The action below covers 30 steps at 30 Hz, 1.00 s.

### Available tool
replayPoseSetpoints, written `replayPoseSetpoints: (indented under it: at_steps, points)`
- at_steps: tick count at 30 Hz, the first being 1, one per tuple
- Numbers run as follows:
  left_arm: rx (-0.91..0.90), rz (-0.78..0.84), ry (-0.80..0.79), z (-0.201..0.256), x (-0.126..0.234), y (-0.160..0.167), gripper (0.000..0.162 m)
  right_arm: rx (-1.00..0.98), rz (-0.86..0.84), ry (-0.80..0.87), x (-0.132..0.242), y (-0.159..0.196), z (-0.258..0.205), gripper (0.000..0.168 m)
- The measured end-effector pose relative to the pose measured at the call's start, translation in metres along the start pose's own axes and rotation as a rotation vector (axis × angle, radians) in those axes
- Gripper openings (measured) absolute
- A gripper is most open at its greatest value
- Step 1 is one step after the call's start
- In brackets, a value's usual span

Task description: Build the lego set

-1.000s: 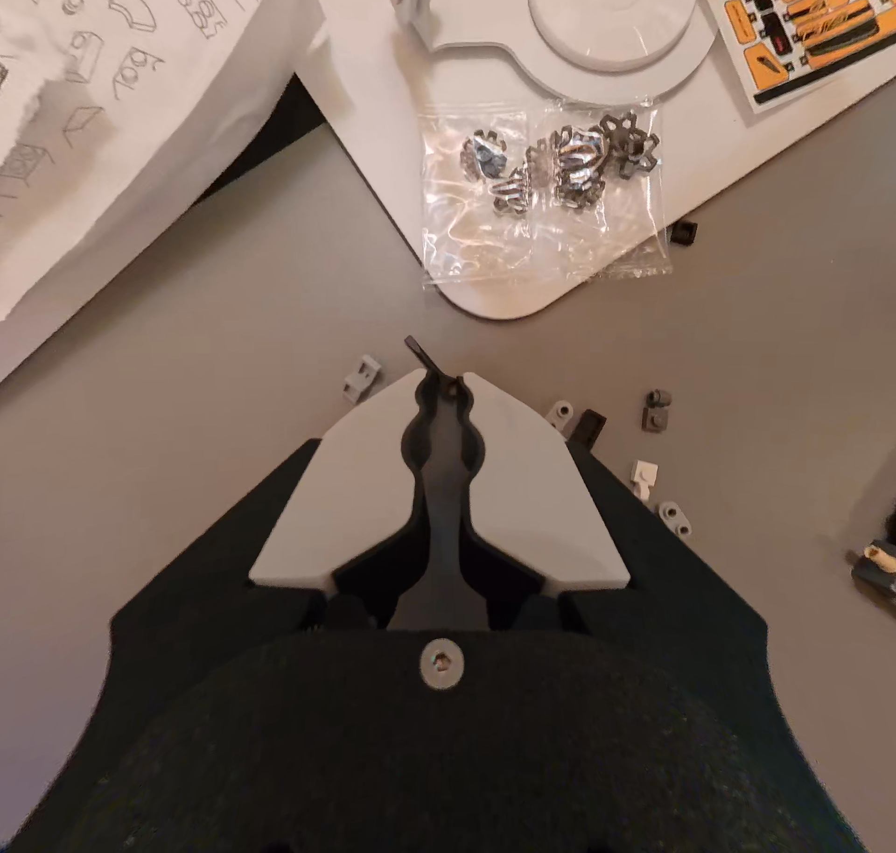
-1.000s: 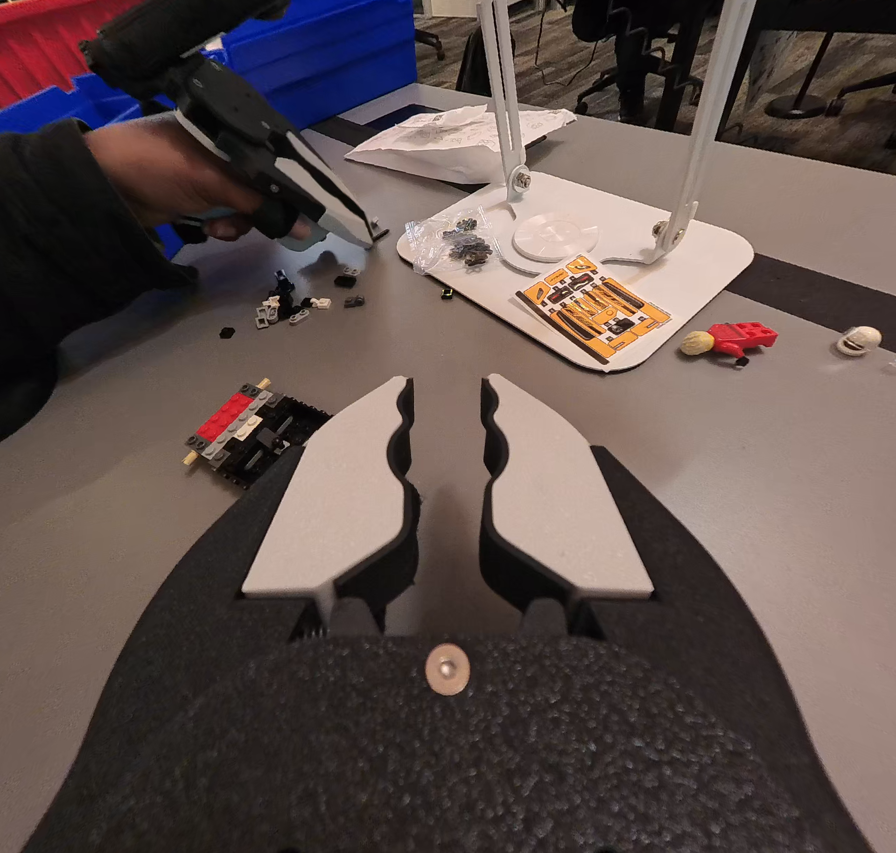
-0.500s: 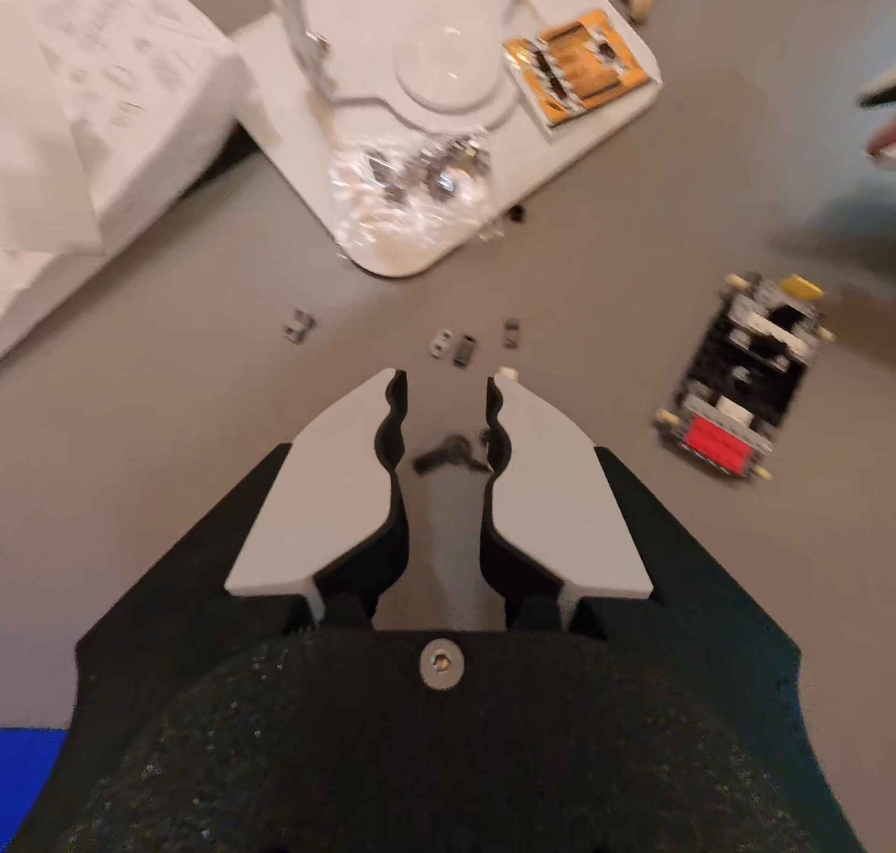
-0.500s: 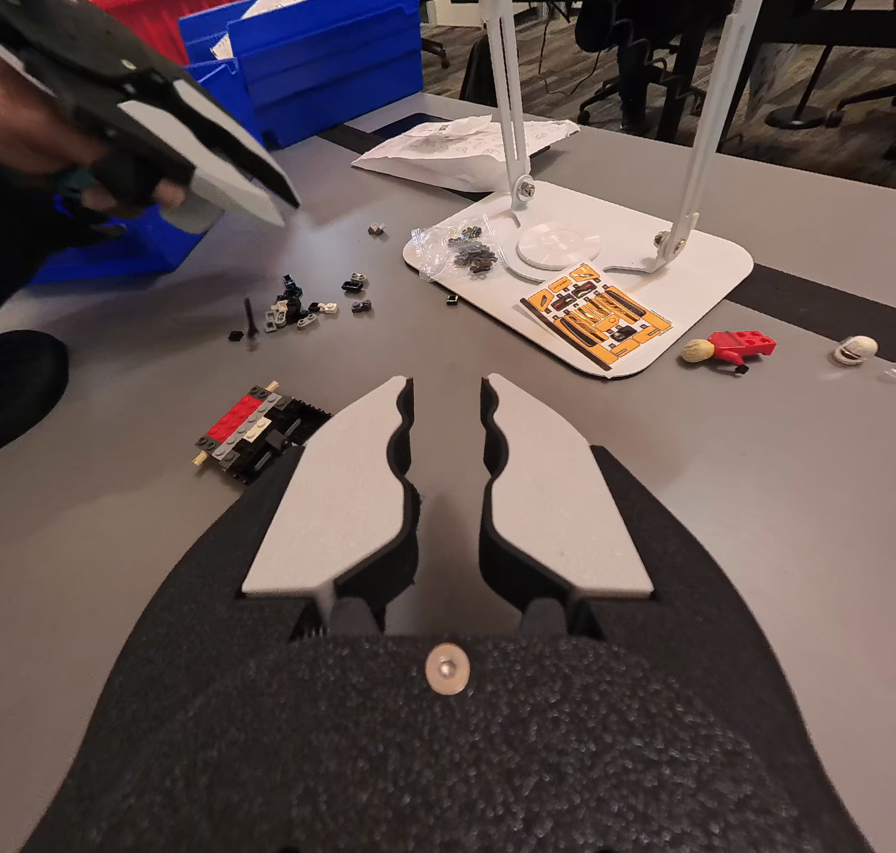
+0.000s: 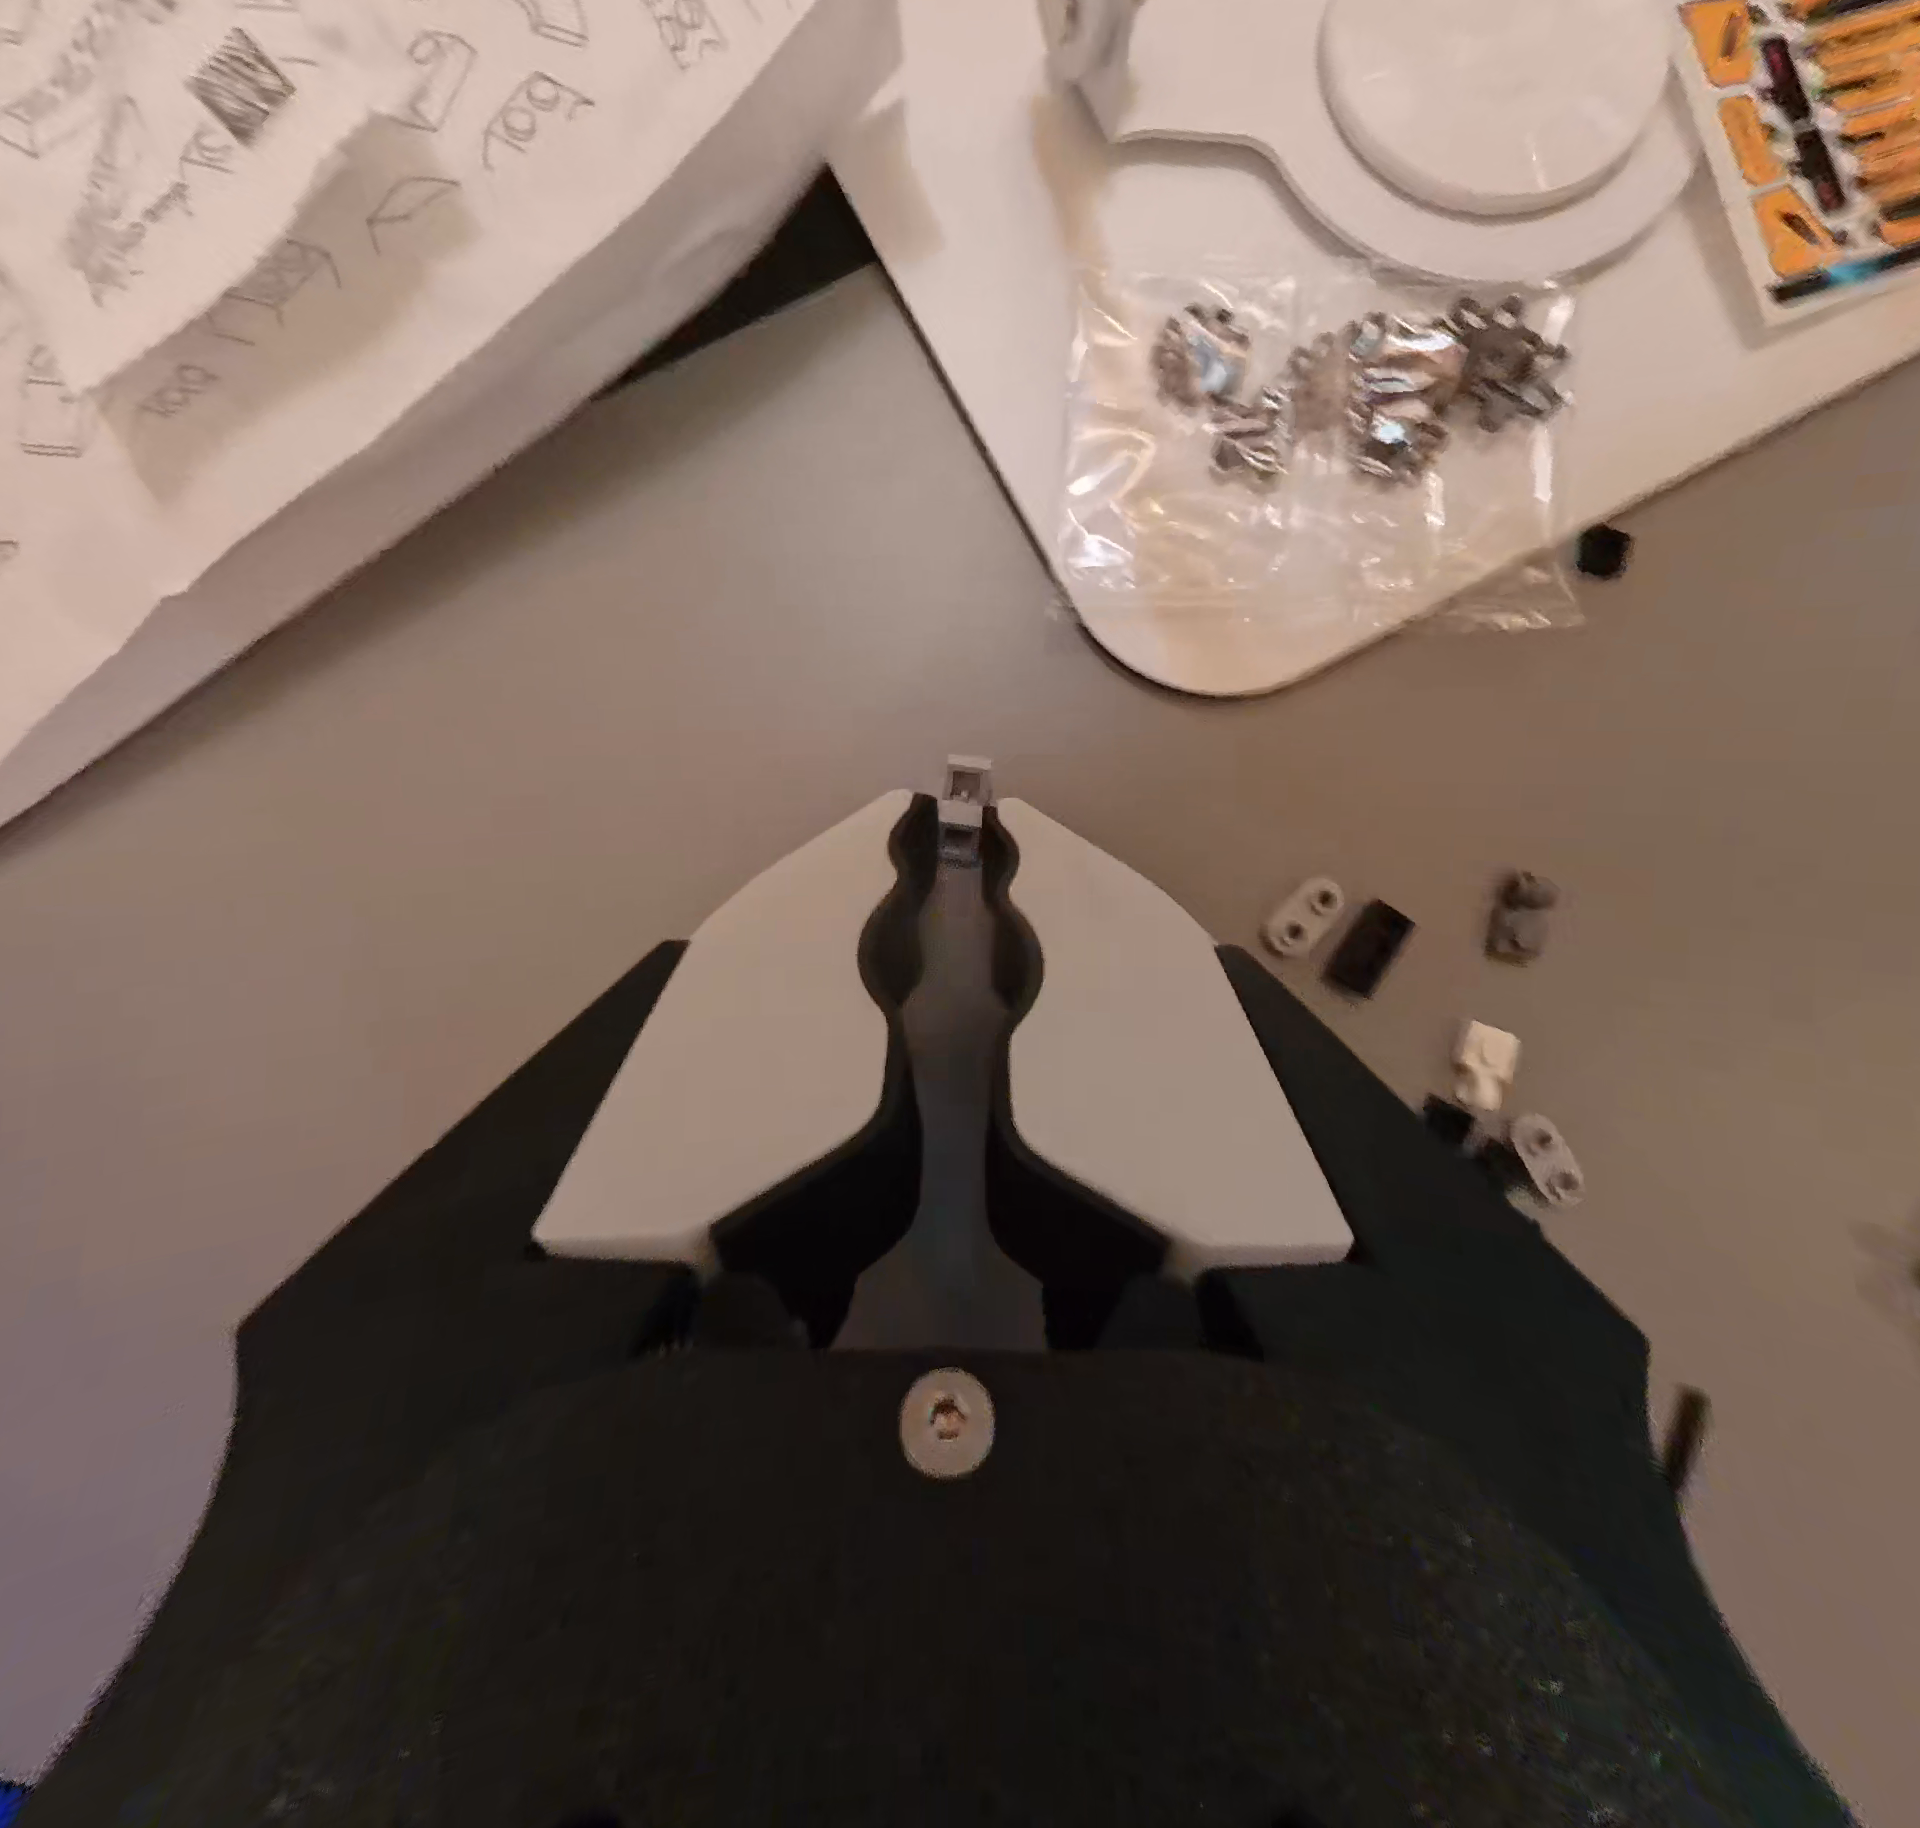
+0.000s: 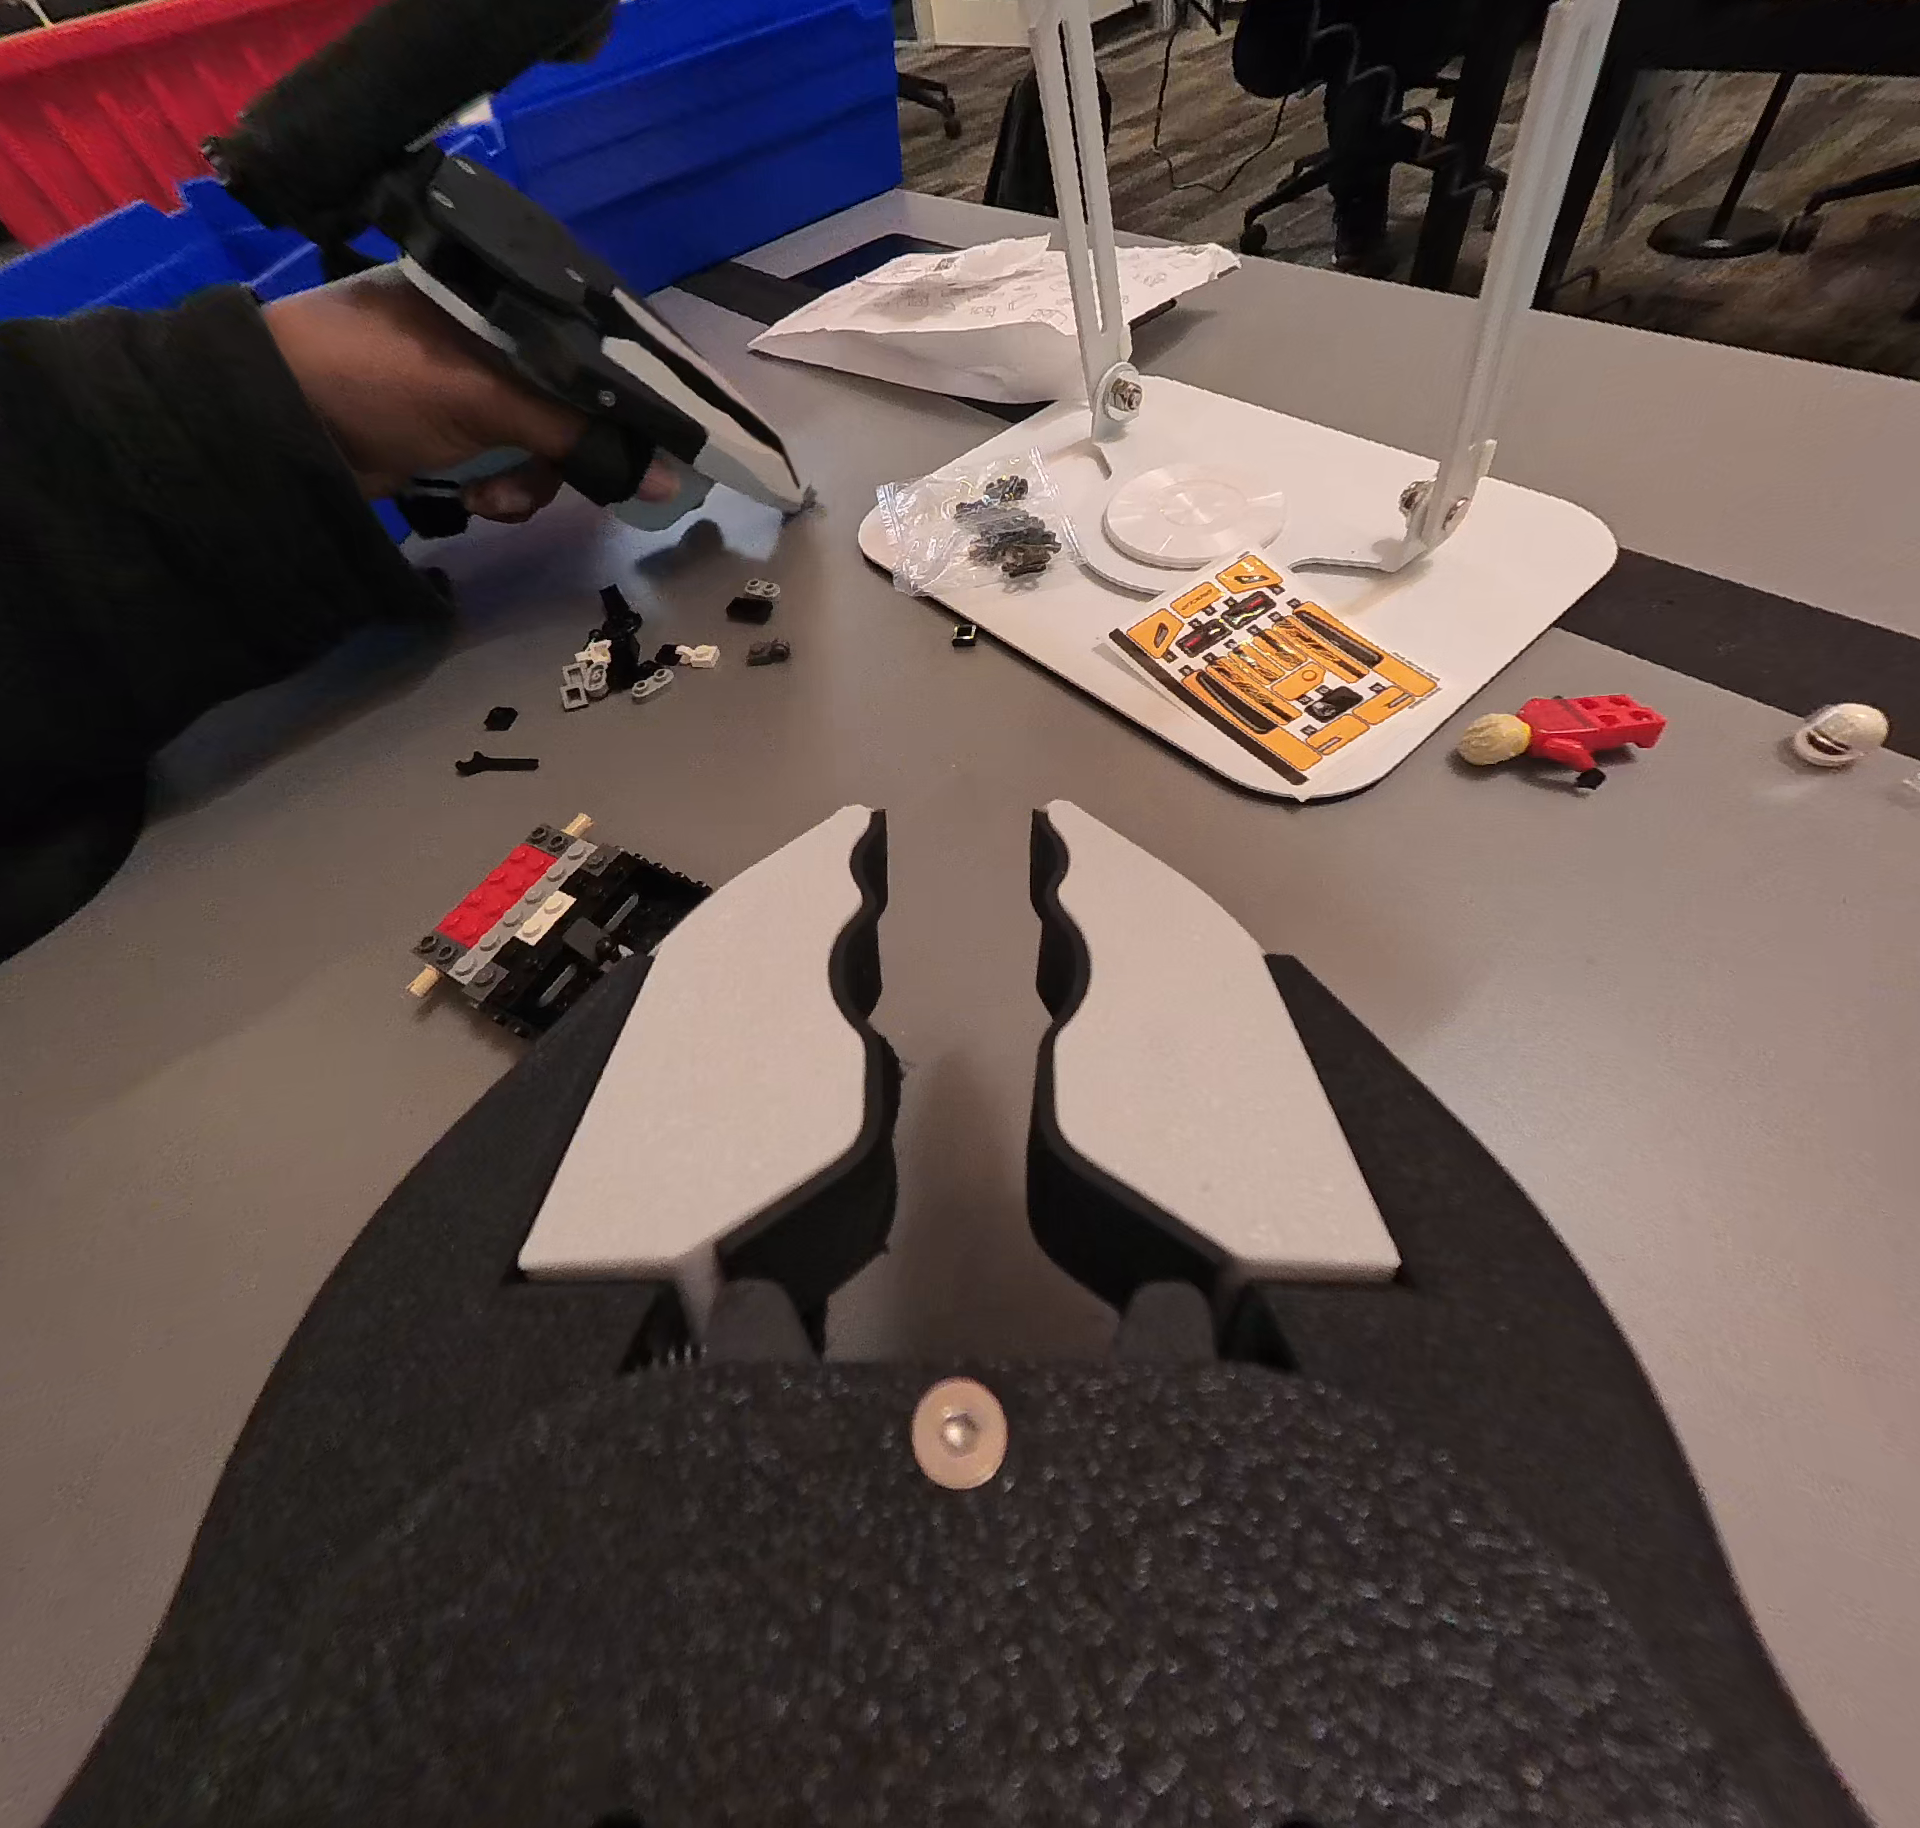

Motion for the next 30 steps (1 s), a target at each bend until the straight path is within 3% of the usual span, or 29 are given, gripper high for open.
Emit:
replayPoseSetpoints:
  at_steps: [8, 11, 13, 17, 23, 30]
  points:
    - [-0.129, -0.068, 0.224, 0.058, 0.056, 0.013, 0.008, 0.000, 0.007, 0.000, 0.001, -0.001, -0.001, 0.026]
    - [-0.180, -0.070, 0.260, 0.073, 0.068, 0.014, 0.032, 0.004, 0.010, 0.001, 0.001, -0.002, -0.002, 0.026]
    - [-0.201, -0.023, 0.283, 0.083, 0.068, 0.006, 0.034, 0.003, 0.010, 0.003, 0.001, -0.001, -0.001, 0.026]
    - [-0.206, 0.054, 0.282, 0.099, 0.043, -0.014, 0.027, 0.005, 0.012, 0.011, 0.001, -0.001, -0.001, 0.026]
    - [-0.161, -0.052, 0.249, 0.116, -0.013, -0.024, 0.024, 0.019, 0.021, 0.048, 0.003, -0.003, 0.003, 0.026]
    - [-0.157, -0.028, 0.135, 0.115, -0.034, -0.035, 0.023, 0.044, 0.055, 0.230, 0.013, -0.010, 0.018, 0.027]
Point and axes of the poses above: each gripper's, where its closed fingertips meet, x back along the fingers, y out of its underside, z = x × y across the jaws, the point moved 8 cm from there along x, back along the fingers, and after that the axes turned 9 degrees about z, right-handed, at the moved point
